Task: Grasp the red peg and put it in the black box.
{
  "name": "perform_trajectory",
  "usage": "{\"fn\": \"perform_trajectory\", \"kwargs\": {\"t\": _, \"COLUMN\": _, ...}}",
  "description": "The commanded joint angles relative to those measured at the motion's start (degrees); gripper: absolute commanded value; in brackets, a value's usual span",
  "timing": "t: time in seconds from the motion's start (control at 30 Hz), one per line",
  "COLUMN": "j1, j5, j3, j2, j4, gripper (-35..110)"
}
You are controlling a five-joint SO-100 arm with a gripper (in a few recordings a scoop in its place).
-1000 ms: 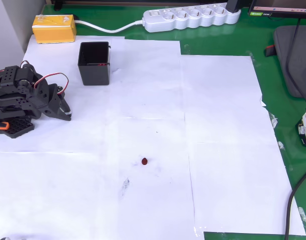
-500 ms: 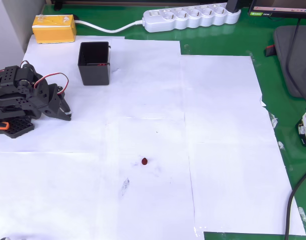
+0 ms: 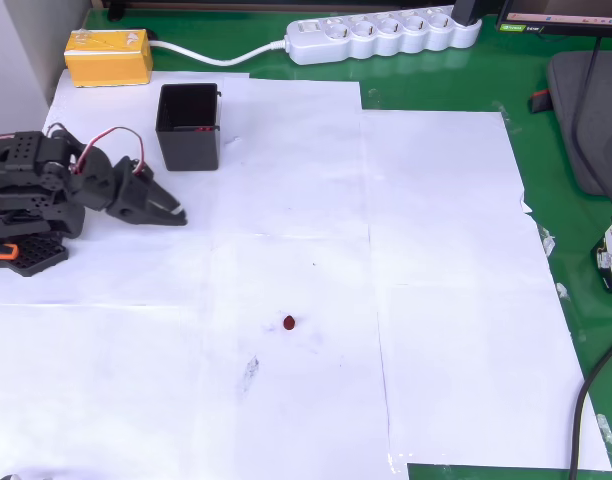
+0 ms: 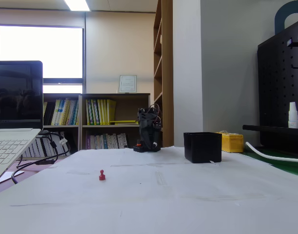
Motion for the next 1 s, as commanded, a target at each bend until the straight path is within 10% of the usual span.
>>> {"fn": "perform_trajectory", "kwargs": {"t": 0.0, "j1": -1.32, "j5": 1.32, "j3": -4.22, "j2": 14.15, "j4": -19.34, "gripper": 0}}
{"fn": "perform_trajectory", "kwargs": {"t": 0.33, "j1": -2.72, "j5": 6.86, "j3": -3.96, "j2": 50.36, "j4": -65.83, "gripper": 0}}
{"fn": "perform_trajectory", "kwargs": {"t": 0.97, "j1": 0.09, "j5": 13.89, "j3": 24.17, "j2": 100.02, "j4": -99.32, "gripper": 0}}
